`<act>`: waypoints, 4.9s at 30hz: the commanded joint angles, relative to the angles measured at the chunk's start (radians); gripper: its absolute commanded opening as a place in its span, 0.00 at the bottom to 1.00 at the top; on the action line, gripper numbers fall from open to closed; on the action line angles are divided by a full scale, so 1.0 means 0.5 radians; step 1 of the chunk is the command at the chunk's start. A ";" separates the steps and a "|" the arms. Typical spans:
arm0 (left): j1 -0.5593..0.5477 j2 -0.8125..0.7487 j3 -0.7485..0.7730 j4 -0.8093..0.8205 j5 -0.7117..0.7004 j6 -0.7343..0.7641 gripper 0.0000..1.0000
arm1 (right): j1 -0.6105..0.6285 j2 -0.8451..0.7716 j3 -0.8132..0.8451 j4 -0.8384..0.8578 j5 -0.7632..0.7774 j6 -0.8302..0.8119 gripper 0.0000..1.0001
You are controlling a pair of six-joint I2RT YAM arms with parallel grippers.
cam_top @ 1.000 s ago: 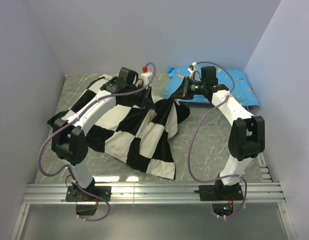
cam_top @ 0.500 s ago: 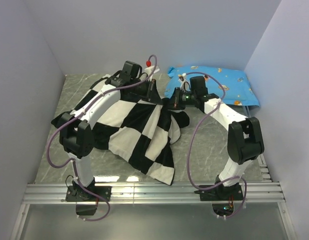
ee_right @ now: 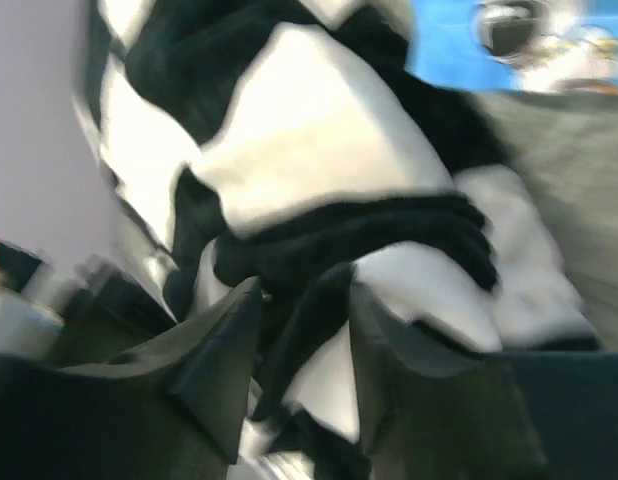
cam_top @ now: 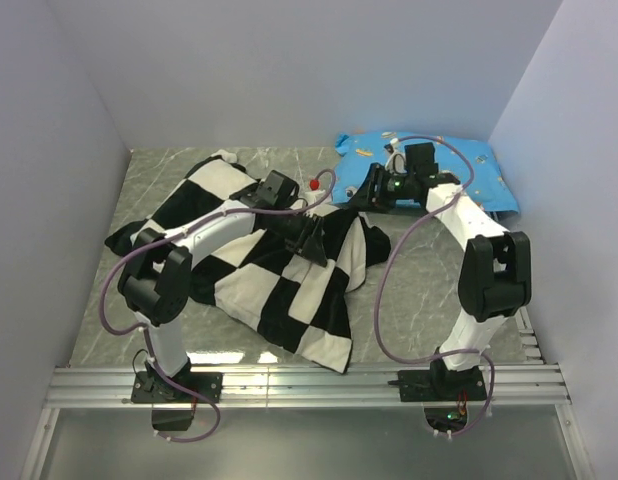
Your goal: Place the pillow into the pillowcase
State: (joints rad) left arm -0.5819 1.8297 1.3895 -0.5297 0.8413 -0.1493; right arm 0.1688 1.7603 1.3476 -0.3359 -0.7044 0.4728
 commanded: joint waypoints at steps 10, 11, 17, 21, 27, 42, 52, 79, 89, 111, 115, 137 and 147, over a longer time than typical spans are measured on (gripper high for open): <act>0.225 -0.340 0.243 -0.502 -0.054 0.532 0.60 | -0.163 0.219 0.361 -0.709 0.247 -1.007 0.68; 0.274 -0.340 0.240 -0.511 -0.054 0.529 0.61 | -0.160 0.256 0.358 -0.681 0.207 -0.949 0.68; 0.569 -0.126 0.484 -0.707 -0.145 0.651 0.63 | -0.028 0.550 0.520 -0.513 -0.179 -0.719 0.65; 0.606 0.000 0.599 -0.723 -0.299 0.700 0.63 | 0.113 0.566 0.529 -0.595 -0.444 -0.819 0.26; 0.661 0.022 0.403 -0.542 -0.605 0.621 0.59 | -0.061 0.171 0.505 -0.439 -0.136 -0.795 0.00; 0.317 -0.349 -0.549 -0.100 0.259 0.391 0.32 | -0.080 0.228 0.977 -0.696 0.372 -1.243 0.00; 1.111 0.015 0.753 -0.429 -0.253 0.474 0.71 | 0.003 0.324 0.839 -0.871 0.479 -1.495 0.00; 1.462 1.289 1.283 0.201 0.155 -0.177 0.56 | 0.015 0.284 0.870 -1.132 0.375 -1.510 0.00; 1.750 0.860 1.847 0.216 0.112 -0.309 0.00 | -0.031 0.333 1.869 -0.997 0.418 -1.381 0.00; 2.562 -1.159 -0.150 -0.881 0.109 1.967 0.66 | 0.702 -1.980 -0.823 -0.632 0.734 -2.756 0.96; 2.722 -1.141 0.000 -1.324 0.152 2.241 0.92 | 0.718 -2.192 -0.860 -0.828 0.770 -2.796 0.98; 1.545 -0.877 0.034 -0.598 -1.035 0.877 0.99 | -0.107 -0.775 0.035 -0.580 0.347 -1.038 1.00; 0.971 -0.604 -0.033 -0.144 -1.145 0.480 0.99 | -0.276 -0.888 -0.513 -0.274 0.372 -0.875 1.00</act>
State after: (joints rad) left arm -0.0448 1.5318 1.3964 -0.7036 0.3454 0.1871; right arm 0.0315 1.3926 1.1629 -0.5533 -0.4782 -0.0299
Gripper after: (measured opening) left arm 0.994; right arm 0.997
